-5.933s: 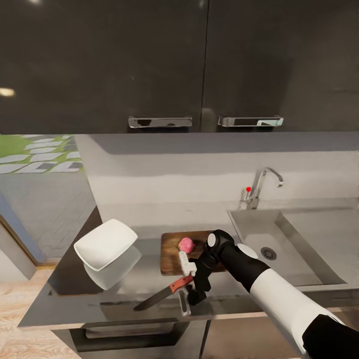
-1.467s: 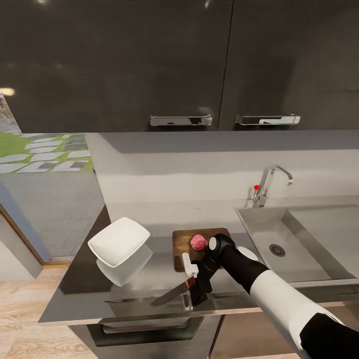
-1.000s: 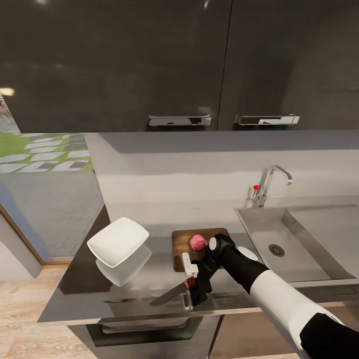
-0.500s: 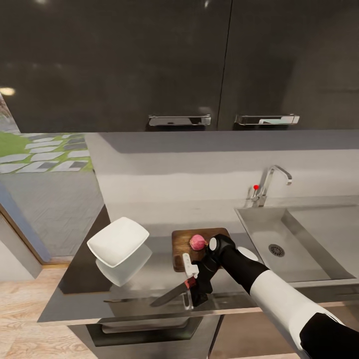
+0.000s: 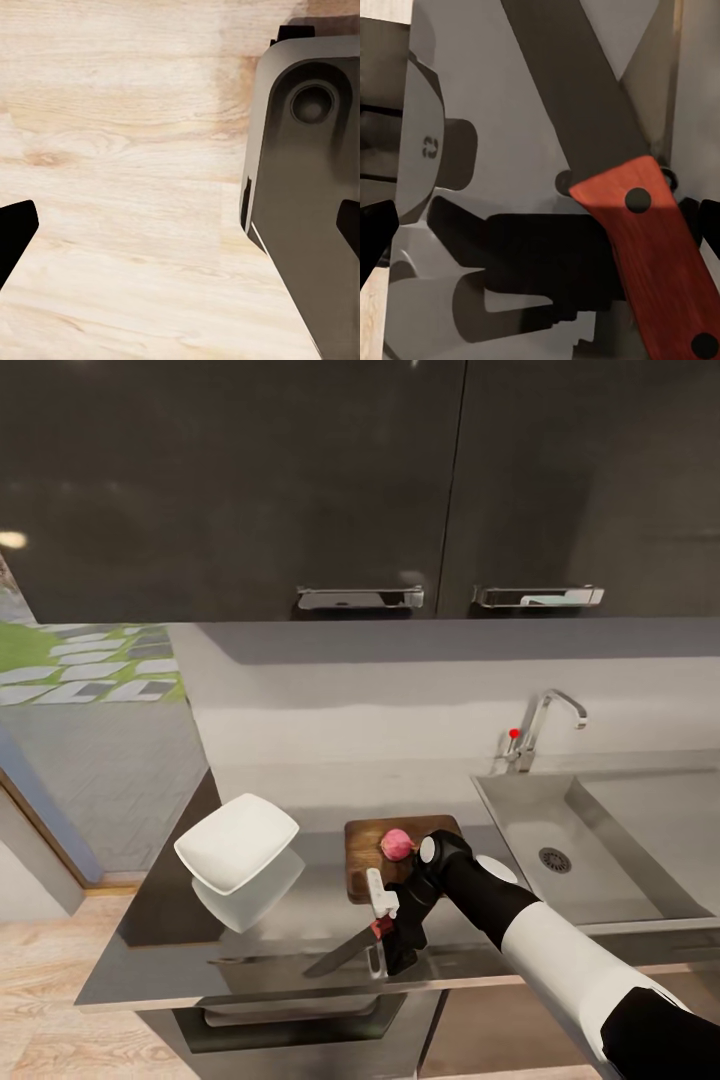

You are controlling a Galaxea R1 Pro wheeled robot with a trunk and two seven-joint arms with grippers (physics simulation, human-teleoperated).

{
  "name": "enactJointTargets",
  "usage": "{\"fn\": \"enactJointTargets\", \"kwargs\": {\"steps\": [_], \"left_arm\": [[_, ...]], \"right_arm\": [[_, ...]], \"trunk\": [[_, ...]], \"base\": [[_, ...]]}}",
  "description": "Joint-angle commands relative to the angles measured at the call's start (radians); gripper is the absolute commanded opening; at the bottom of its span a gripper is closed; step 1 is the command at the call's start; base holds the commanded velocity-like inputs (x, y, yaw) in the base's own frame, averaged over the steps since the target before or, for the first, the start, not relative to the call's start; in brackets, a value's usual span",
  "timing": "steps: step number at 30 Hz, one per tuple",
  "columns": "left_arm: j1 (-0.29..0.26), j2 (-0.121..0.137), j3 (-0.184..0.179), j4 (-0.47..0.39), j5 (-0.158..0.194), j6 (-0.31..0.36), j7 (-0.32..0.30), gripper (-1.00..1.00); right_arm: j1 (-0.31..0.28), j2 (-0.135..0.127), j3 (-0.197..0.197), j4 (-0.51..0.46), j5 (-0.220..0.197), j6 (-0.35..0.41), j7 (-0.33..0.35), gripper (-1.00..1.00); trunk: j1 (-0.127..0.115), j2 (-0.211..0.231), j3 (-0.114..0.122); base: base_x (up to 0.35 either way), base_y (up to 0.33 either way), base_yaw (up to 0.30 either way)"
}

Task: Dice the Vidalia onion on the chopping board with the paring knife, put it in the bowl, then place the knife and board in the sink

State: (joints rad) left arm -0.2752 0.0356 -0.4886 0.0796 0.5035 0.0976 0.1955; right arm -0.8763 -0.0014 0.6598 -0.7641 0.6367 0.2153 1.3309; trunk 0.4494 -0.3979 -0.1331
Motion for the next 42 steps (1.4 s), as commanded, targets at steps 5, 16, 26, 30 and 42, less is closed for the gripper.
{"fn": "enactJointTargets", "kwargs": {"steps": [5, 16, 26, 30, 42], "left_arm": [[-0.001, 0.0, -0.008, 0.0, 0.007, 0.004, 0.001, 1.0], [0.0, 0.0, -0.008, 0.0, 0.007, 0.004, 0.001, 1.0], [-0.001, 0.0, -0.008, 0.0, 0.007, 0.004, 0.001, 1.0], [0.0, 0.0, -0.008, 0.0, 0.007, 0.004, 0.001, 1.0], [-0.001, 0.001, -0.008, 0.0, 0.007, 0.004, 0.001, 1.0]], "right_arm": [[-0.001, -0.001, 0.001, -0.001, 0.001, 0.011, 0.004, 1.0], [-0.001, -0.002, 0.001, -0.001, 0.001, 0.01, 0.004, 1.0], [-0.001, -0.002, 0.001, -0.001, 0.0, 0.011, 0.004, -1.0], [-0.001, -0.002, 0.001, -0.001, 0.001, 0.011, 0.004, -1.0], [-0.001, 0.0, 0.003, -0.001, 0.001, 0.011, 0.004, -1.0]], "trunk": [[0.001, -0.002, -0.004], [0.001, -0.002, -0.004], [0.001, -0.002, -0.004], [0.001, -0.002, -0.004], [0.001, -0.002, -0.004]], "base": [[0.0, 0.0, 0.0], [0.0, 0.0, 0.0], [0.0, 0.0, 0.0], [0.0, 0.0, 0.0], [0.0, 0.0, 0.0]]}}
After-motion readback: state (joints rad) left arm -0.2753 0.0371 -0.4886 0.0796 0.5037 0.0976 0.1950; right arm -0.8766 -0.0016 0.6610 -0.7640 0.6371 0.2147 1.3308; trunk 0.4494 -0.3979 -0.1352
